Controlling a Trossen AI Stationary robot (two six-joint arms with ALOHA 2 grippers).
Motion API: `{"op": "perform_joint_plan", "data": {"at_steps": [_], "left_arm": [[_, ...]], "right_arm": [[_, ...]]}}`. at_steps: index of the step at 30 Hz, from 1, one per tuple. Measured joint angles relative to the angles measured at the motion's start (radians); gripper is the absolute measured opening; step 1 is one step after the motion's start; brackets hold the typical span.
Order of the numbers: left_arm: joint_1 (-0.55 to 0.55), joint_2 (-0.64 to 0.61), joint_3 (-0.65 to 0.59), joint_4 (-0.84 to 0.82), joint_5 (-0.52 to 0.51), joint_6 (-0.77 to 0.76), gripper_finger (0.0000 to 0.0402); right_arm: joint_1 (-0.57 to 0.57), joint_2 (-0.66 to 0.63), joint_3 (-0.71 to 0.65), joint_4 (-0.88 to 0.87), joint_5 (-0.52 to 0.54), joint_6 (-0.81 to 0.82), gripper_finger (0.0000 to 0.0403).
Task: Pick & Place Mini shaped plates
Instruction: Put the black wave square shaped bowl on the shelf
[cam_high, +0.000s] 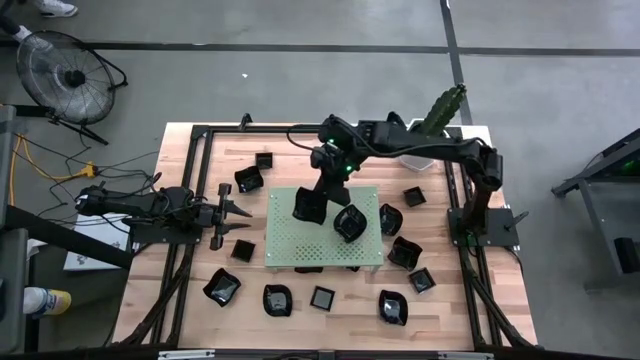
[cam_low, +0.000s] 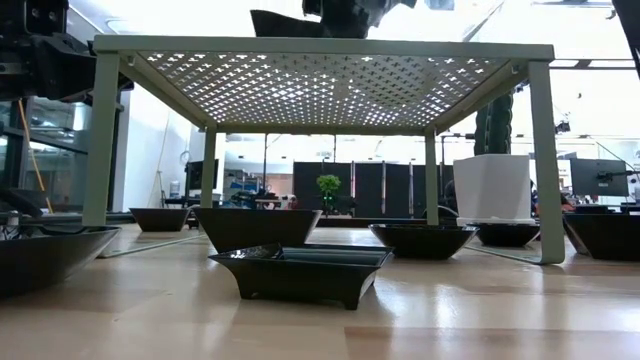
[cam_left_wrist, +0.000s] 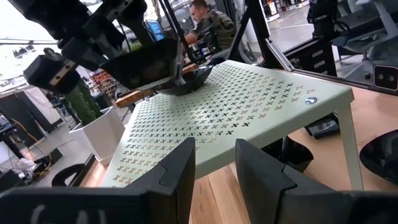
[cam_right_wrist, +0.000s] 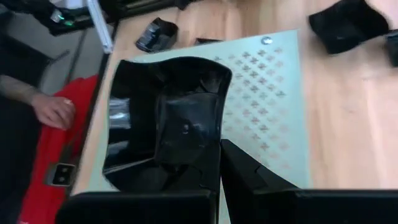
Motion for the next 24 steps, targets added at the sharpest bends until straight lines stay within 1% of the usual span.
{"op": "perform_joint_plan", "data": {"at_steps": [3, 15, 21, 24], "left_arm": [[0.000, 0.000, 0.000, 0.000, 0.000, 0.000, 0.0111], [0.000, 0.000, 0.000, 0.000, 0.001, 0.000, 0.0111], [0.000, 0.000, 0.000, 0.000, 0.000, 0.000, 0.0111], [0.000, 0.000, 0.000, 0.000, 0.000, 0.000, 0.0111]], "right_arm": [[0.009, 0.015, 0.000, 0.002, -0.035, 0.014, 0.0000], [0.056, 0.064, 0.000, -0.011, -0.030, 0.012, 0.0000], [0.059, 0.074, 0.000, -0.040, 0.056, 0.010, 0.0000], [0.059, 0.074, 0.000, -0.038, 0.054, 0.011, 0.0000]]}}
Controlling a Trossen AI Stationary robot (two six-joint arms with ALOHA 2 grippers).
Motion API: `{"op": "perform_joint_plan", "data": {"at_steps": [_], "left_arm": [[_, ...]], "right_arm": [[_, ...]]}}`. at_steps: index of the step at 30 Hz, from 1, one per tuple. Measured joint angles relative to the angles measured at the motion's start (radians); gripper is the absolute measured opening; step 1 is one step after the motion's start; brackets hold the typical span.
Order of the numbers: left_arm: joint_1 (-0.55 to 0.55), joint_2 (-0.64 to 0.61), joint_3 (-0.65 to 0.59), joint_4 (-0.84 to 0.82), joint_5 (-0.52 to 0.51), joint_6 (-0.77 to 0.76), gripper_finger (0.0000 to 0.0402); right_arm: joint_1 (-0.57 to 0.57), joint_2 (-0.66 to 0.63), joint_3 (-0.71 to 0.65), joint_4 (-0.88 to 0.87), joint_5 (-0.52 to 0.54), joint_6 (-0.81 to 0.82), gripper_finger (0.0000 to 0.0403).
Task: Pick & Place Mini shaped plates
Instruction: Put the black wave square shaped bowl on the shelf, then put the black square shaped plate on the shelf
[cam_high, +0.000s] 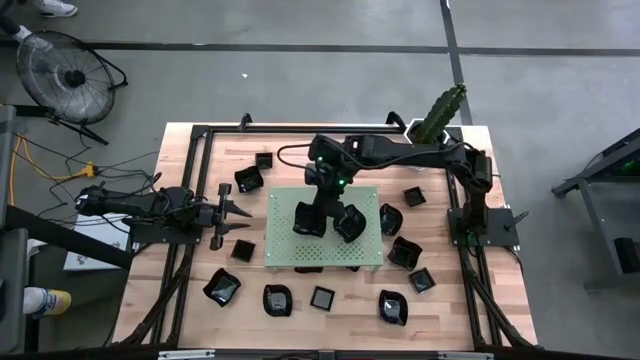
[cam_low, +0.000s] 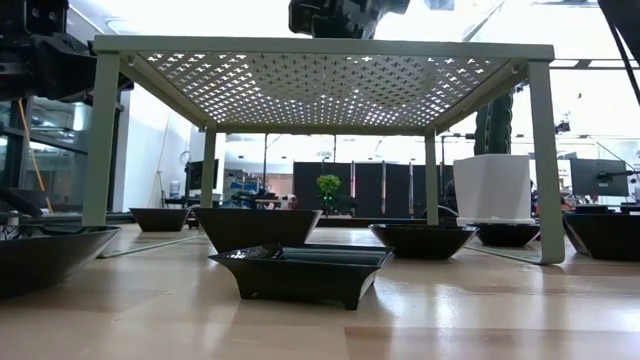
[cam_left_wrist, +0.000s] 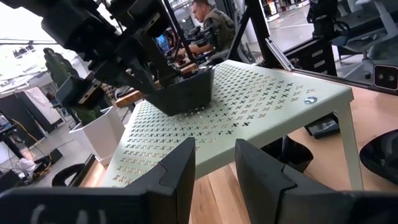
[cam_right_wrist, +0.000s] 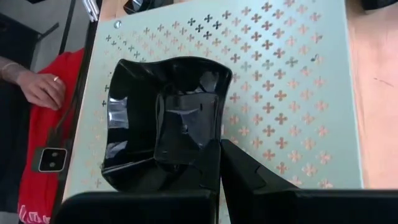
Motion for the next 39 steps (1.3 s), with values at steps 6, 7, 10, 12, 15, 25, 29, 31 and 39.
{"op": "perform_joint_plan", "data": {"at_steps": [6, 7, 10, 12, 15, 25, 29, 31, 39], "left_arm": [[0.000, 0.000, 0.000, 0.000, 0.000, 0.000, 0.0111], [0.000, 0.000, 0.000, 0.000, 0.000, 0.000, 0.0111], [0.000, 0.000, 0.000, 0.000, 0.000, 0.000, 0.0111], [0.000, 0.000, 0.000, 0.000, 0.000, 0.000, 0.0111], [0.000, 0.000, 0.000, 0.000, 0.000, 0.000, 0.0111], [0.000, 0.000, 0.000, 0.000, 0.000, 0.000, 0.0111], [0.000, 0.000, 0.000, 0.000, 0.000, 0.000, 0.0111], [0.000, 0.000, 0.000, 0.000, 0.000, 0.000, 0.0111], [0.000, 0.000, 0.000, 0.000, 0.000, 0.000, 0.0111]], "right_arm": [[0.000, 0.000, 0.000, -0.015, -0.002, 0.000, 0.0000], [0.000, 0.000, 0.000, -0.015, -0.002, 0.000, 0.0000], [0.000, 0.000, 0.000, -0.014, -0.001, 0.003, 0.0001], [0.000, 0.000, 0.000, -0.015, 0.000, 0.003, 0.0003], [0.000, 0.000, 0.000, -0.015, 0.001, 0.003, 0.0010], [-0.002, 0.000, 0.000, -0.016, 0.001, 0.026, 0.0060], [-0.013, 0.000, 0.000, -0.021, 0.001, 0.036, 0.0085], [-0.025, -0.001, 0.000, -0.027, 0.001, 0.037, 0.0098], [-0.094, -0.058, 0.000, -0.074, 0.005, 0.026, 0.0129]]}}
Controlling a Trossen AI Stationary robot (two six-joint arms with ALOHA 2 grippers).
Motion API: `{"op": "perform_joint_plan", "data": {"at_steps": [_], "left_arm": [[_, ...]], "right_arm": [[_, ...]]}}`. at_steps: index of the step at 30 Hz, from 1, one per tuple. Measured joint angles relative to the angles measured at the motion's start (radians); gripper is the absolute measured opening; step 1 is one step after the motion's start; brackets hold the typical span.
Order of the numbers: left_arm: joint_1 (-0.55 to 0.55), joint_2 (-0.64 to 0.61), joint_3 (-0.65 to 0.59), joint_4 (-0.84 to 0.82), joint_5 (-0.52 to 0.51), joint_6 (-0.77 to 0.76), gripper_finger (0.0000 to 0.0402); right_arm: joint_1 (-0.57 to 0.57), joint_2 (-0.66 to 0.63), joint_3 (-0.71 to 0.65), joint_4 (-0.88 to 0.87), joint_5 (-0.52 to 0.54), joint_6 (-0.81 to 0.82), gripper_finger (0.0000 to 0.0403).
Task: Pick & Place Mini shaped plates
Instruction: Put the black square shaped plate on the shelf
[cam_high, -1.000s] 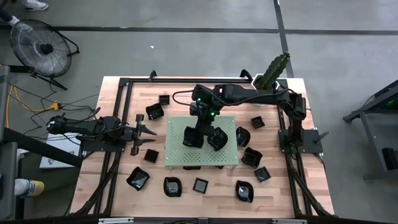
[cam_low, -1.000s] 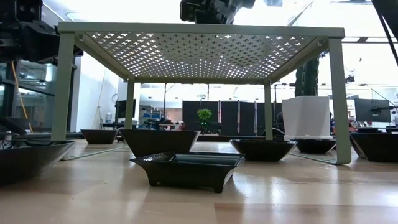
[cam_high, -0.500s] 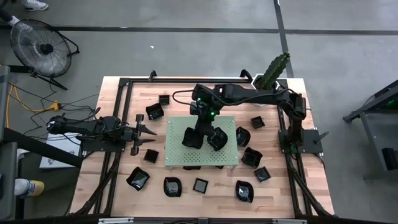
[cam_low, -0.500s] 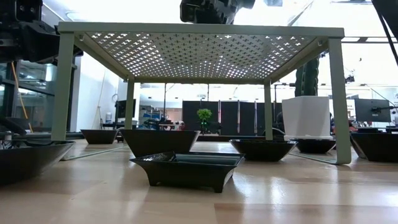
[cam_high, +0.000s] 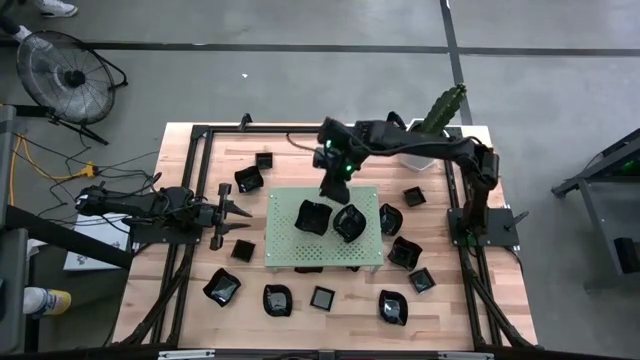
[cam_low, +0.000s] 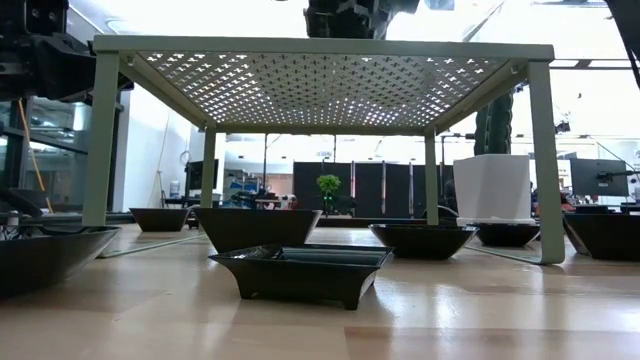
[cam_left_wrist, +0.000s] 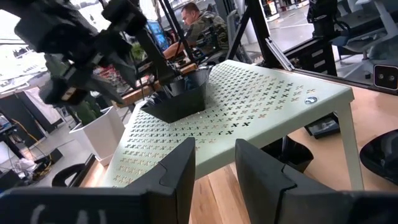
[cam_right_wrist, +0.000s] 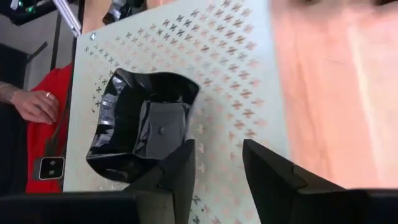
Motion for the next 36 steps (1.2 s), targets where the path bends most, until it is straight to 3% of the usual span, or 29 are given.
{"op": "perform_joint_plan", "data": {"at_steps": [8, 14, 24, 36], "left_arm": [[0.000, 0.000, 0.000, 0.000, 0.000, 0.000, 0.0111], [0.000, 0.000, 0.000, 0.000, 0.000, 0.000, 0.0111], [0.000, 0.000, 0.000, 0.000, 0.000, 0.000, 0.0111], [0.000, 0.000, 0.000, 0.000, 0.000, 0.000, 0.0111]], "right_arm": [[-0.031, -0.093, 0.002, -0.066, 0.039, -0.006, 0.0129], [-0.003, -0.151, 0.002, -0.246, 0.220, -0.027, 0.0129], [0.073, -0.173, 0.001, -0.598, 0.649, 0.103, 0.0129], [0.112, -0.276, 0.001, -0.637, 0.811, 0.206, 0.0129]]}}
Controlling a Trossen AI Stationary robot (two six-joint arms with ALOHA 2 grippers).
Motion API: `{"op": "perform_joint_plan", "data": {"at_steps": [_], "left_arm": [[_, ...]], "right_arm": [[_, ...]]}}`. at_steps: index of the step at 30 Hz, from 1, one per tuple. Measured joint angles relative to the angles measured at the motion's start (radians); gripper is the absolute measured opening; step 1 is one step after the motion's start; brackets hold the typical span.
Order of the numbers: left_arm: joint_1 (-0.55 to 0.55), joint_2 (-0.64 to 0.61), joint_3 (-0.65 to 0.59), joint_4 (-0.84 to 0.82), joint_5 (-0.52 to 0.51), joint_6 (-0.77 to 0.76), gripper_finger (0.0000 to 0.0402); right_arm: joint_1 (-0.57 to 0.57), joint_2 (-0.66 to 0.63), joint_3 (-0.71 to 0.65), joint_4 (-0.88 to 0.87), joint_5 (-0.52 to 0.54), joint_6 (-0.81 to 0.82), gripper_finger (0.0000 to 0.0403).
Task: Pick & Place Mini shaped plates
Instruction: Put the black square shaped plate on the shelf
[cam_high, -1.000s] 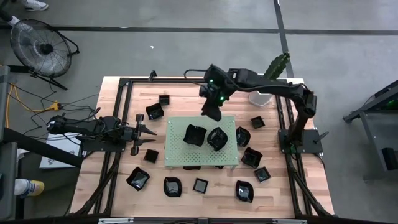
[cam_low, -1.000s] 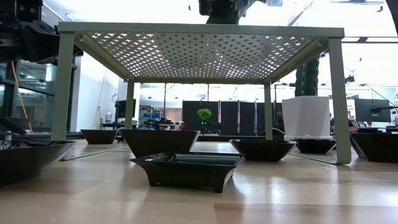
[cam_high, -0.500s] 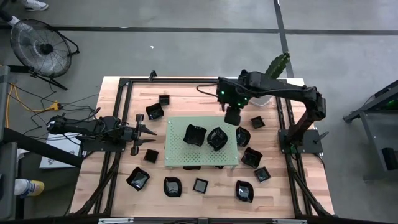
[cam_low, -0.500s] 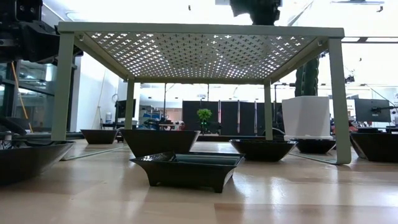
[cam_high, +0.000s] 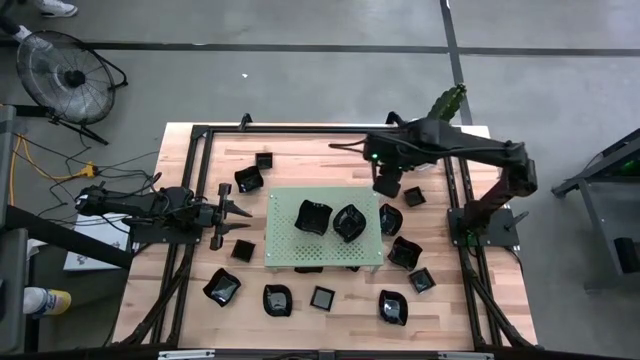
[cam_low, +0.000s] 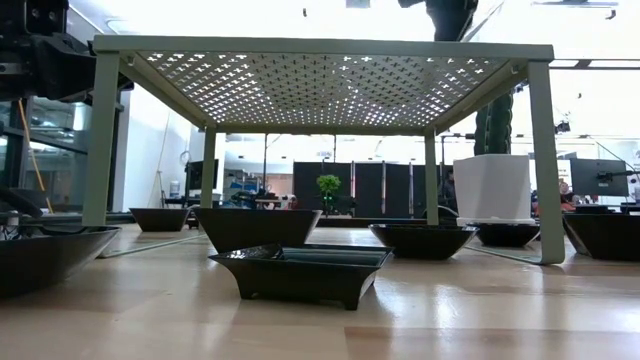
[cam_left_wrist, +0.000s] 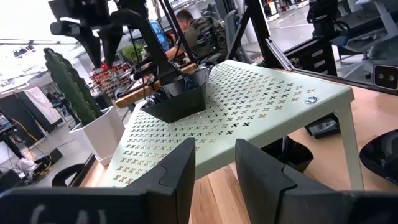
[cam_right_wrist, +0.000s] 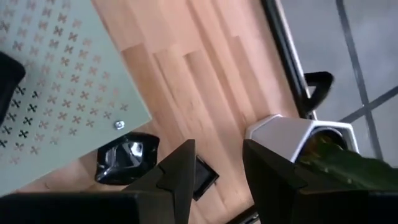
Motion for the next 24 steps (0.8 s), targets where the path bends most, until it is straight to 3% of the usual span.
{"op": "perform_joint_plan", "data": {"at_steps": [8, 18, 24], "left_arm": [[0.000, 0.000, 0.000, 0.000, 0.000, 0.000, 0.0111], [0.000, 0.000, 0.000, 0.000, 0.000, 0.000, 0.0111], [0.000, 0.000, 0.000, 0.000, 0.000, 0.000, 0.0111]], "right_arm": [[0.025, -0.092, -0.028, 0.001, 0.076, 0.085, 0.0129], [0.045, -0.369, -0.550, 0.248, -0.002, 0.206, 0.0129], [0.043, -0.504, -0.735, 0.278, -0.027, 0.291, 0.0129]]}}
